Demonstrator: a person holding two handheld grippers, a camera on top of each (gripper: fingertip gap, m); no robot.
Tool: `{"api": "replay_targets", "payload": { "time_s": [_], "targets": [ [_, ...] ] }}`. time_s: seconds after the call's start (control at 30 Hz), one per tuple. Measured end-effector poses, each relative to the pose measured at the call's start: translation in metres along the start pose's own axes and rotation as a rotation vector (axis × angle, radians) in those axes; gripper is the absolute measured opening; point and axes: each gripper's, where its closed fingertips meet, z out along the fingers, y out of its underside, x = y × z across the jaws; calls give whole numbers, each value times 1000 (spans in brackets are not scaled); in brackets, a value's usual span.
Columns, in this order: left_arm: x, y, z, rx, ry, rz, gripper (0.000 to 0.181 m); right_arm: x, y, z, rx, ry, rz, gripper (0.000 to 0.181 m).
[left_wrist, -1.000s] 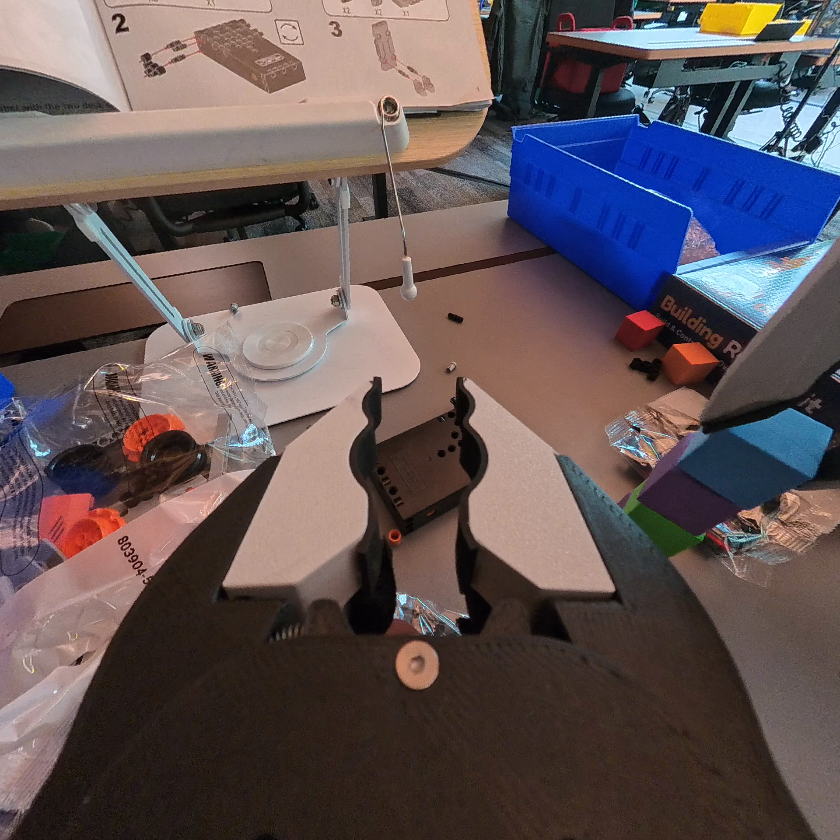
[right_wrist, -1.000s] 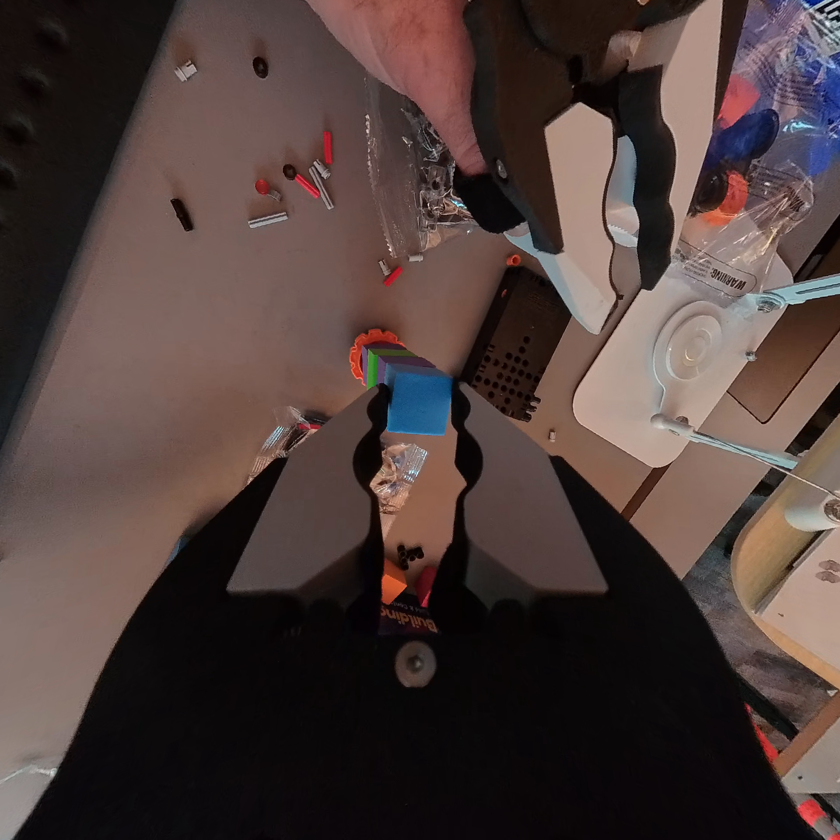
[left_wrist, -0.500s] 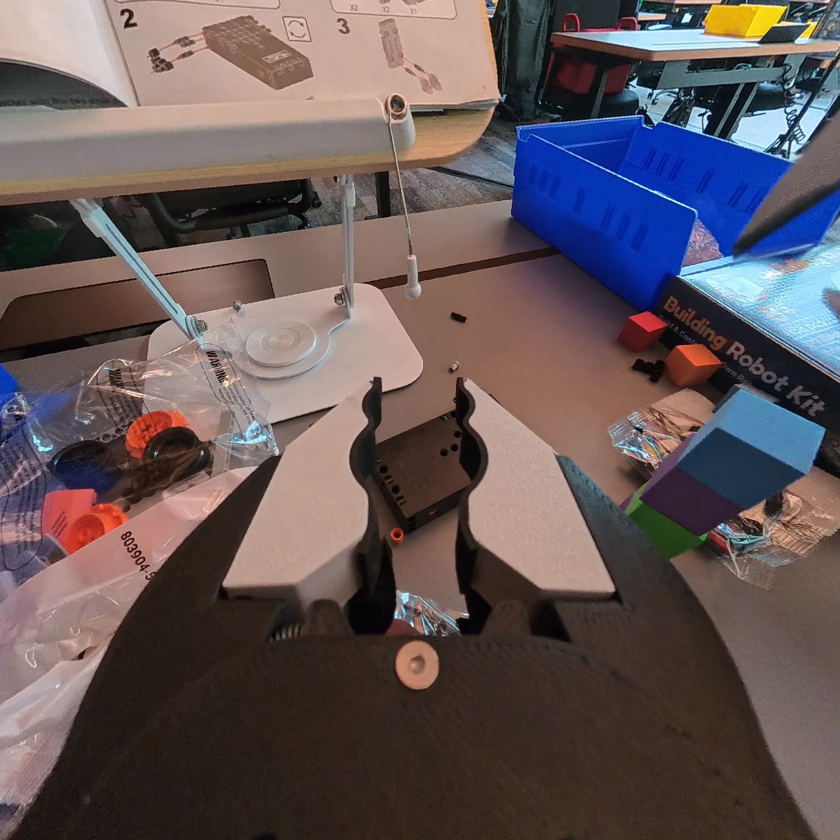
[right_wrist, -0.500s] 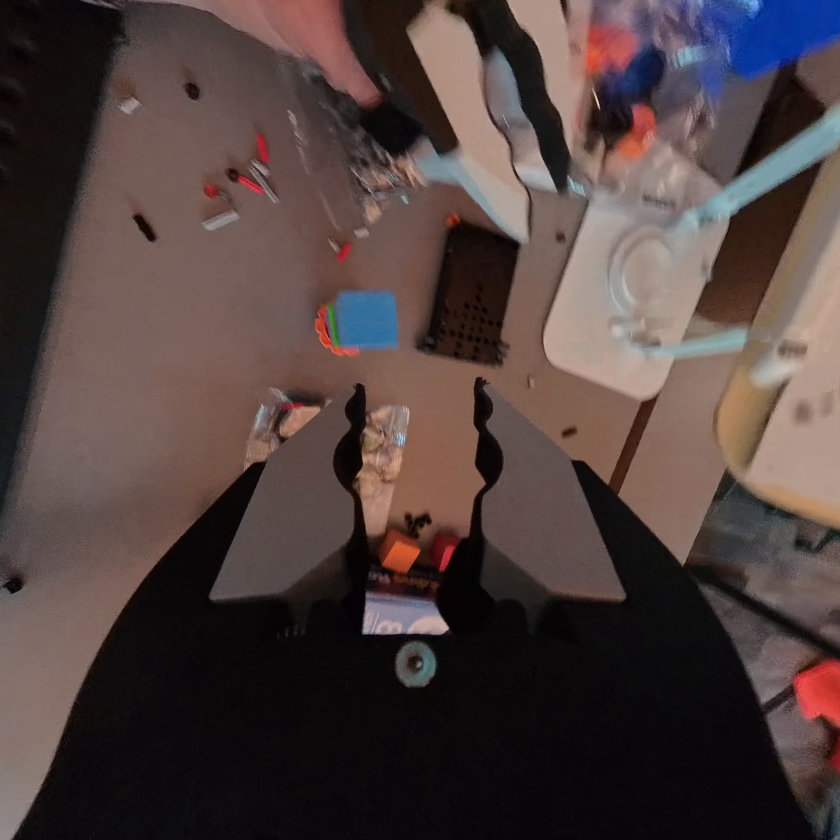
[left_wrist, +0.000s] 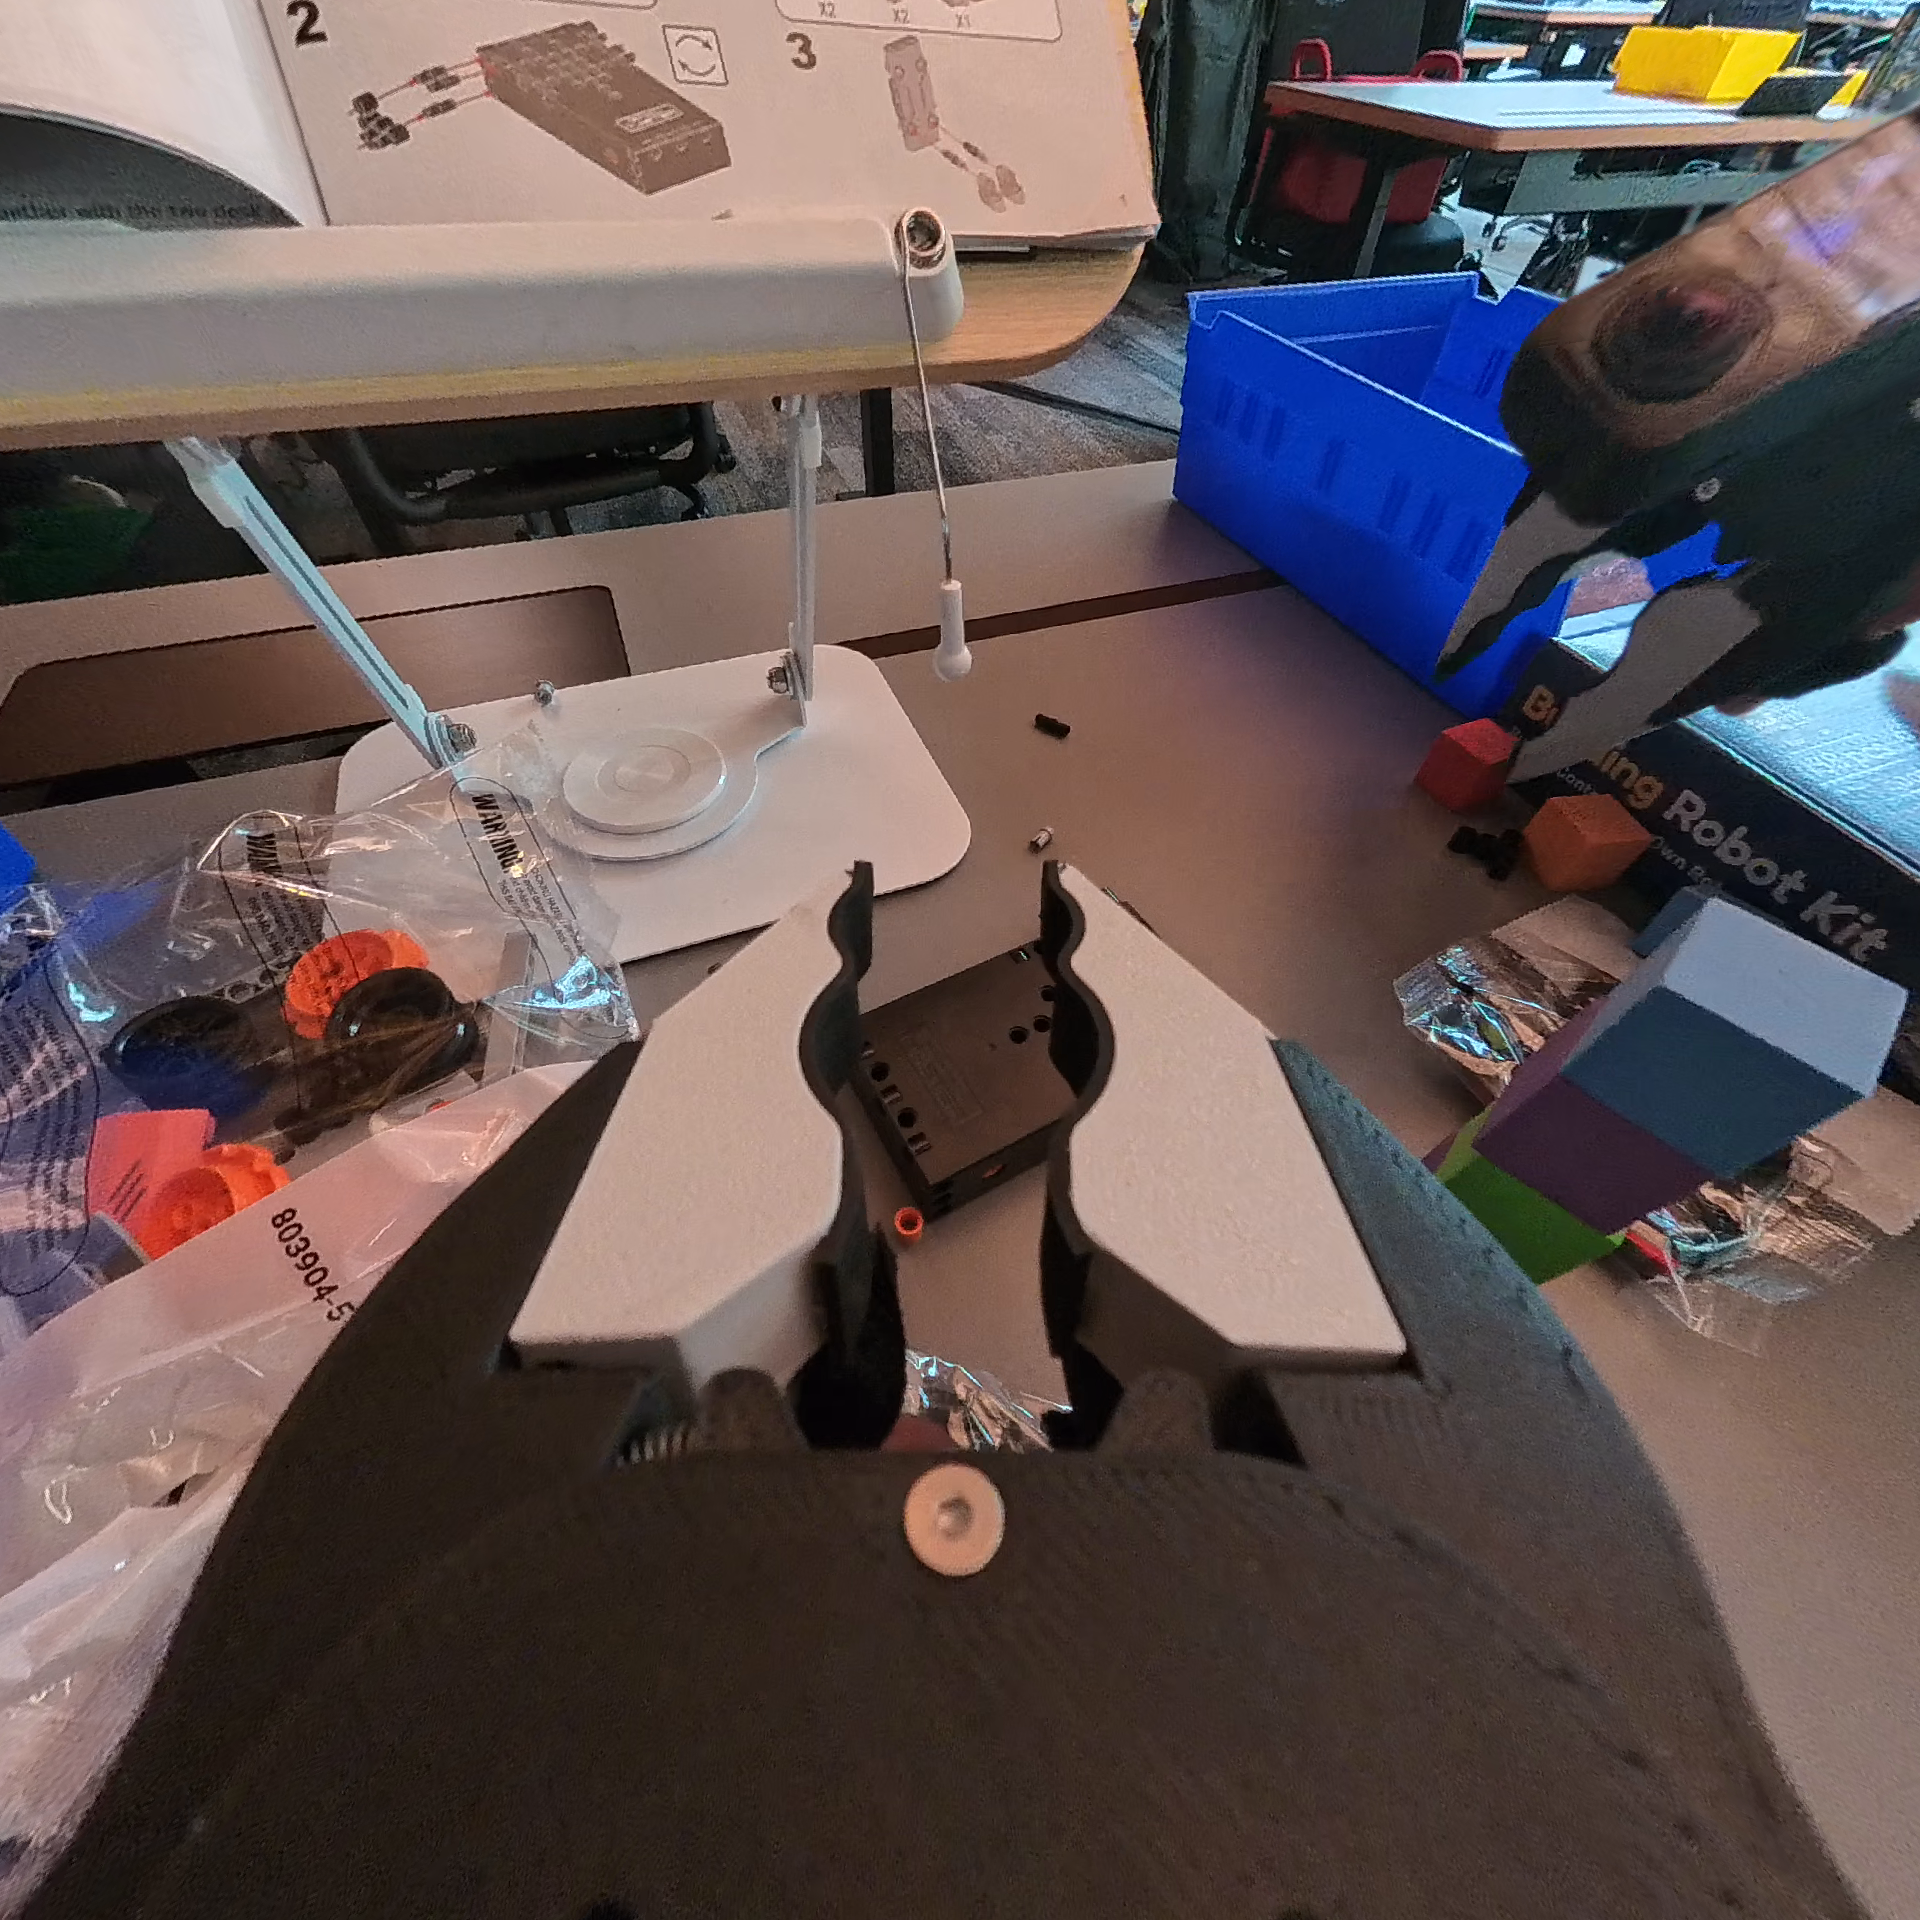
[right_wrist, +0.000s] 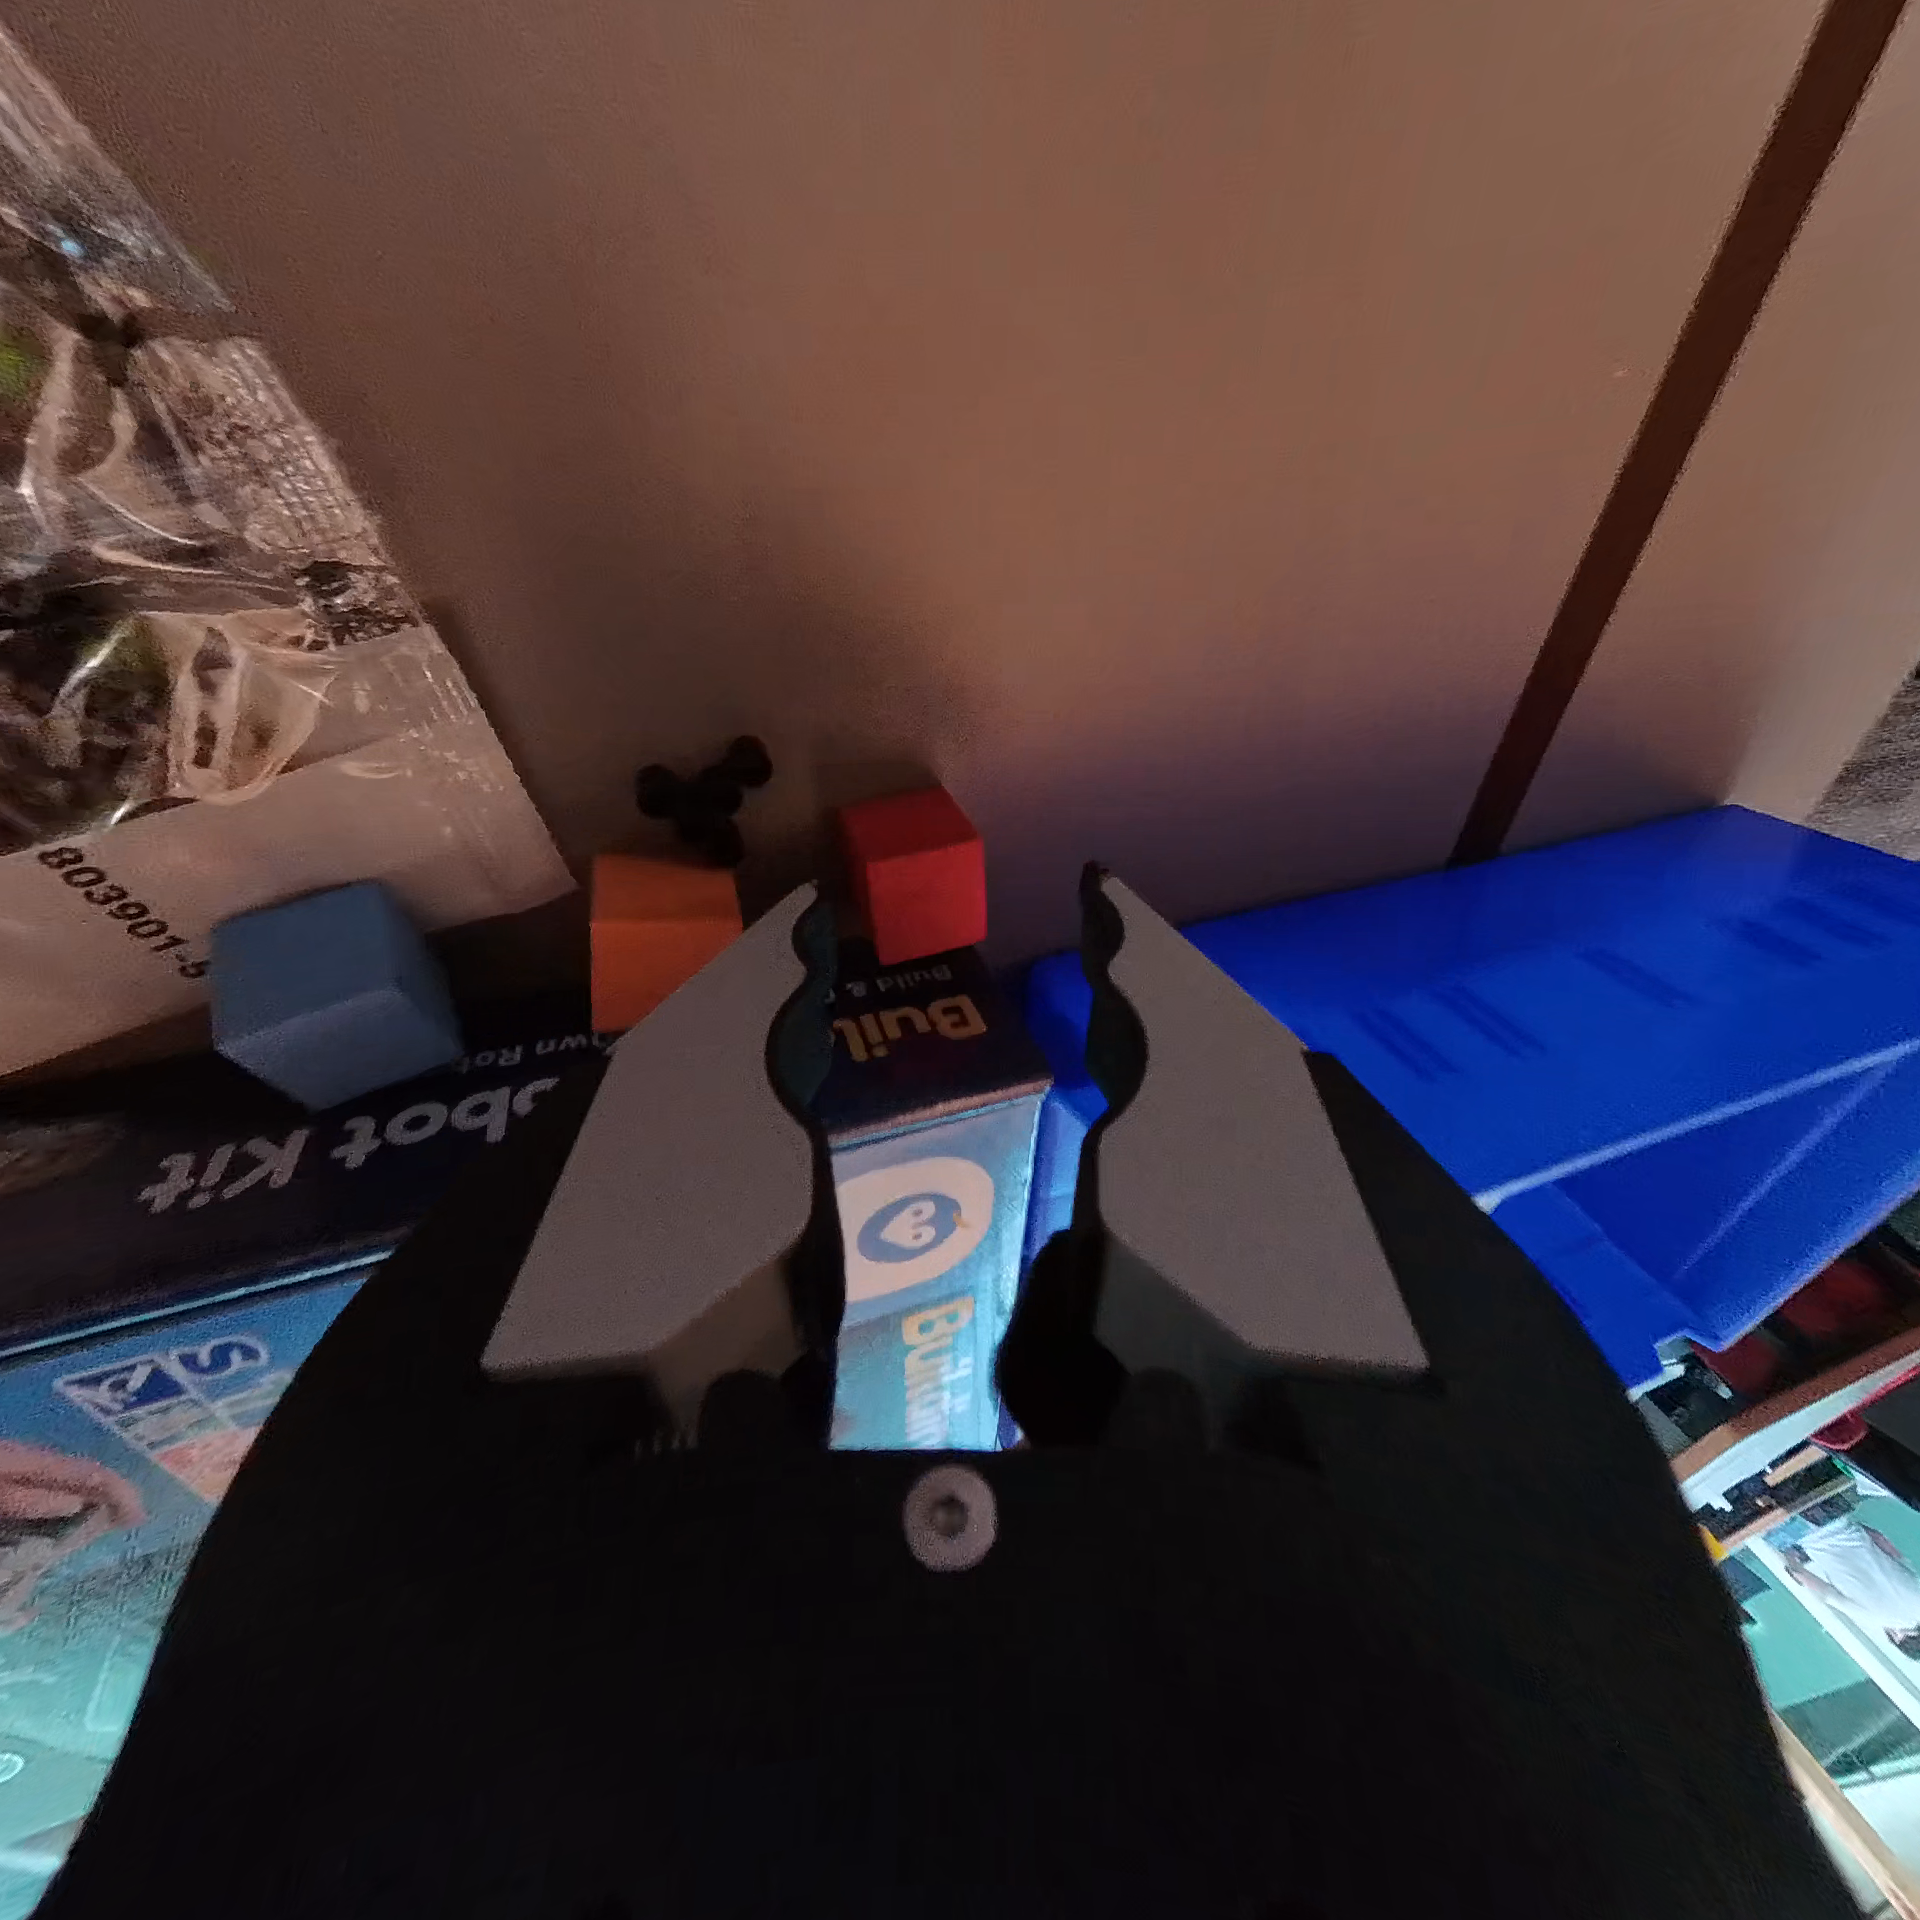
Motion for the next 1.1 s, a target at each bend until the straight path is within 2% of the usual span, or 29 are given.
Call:
{"api": "replay_targets", "payload": {
  "time_s": [0.07,0.13,0.37,0.47,0.57,0.67,0.77,0.87,1.1],
  "targets": [
    [0,1,1,-3,1,1,31,-2,2,10,-21,-14,-7,39],
    [1,1,1,-5,3,3,31,-2,4,15,-42,-21,2,25],
    [1,0,1,-1,3,0,30,0,-2,7,-3,-21,14,24],
    [1,0,1,0,5,-1,30,-2,-17,-28,93,-5,3,24],
    [2,0,2,-4,6,2,31,-12,-49,-88,239,19,-56,24],
    [1,2,3,-8,5,-1,31,-34,-85,-149,368,30,-144,24],
    [0,3,3,-7,3,-9,30,-63,-111,-187,397,15,-240,24],
    [-1,3,2,-4,3,-20,30,-85,-129,-199,370,-1,-302,23],
    [-3,3,2,1,6,-34,30,-106,-149,-186,270,-13,-368,24]
  ]
}}
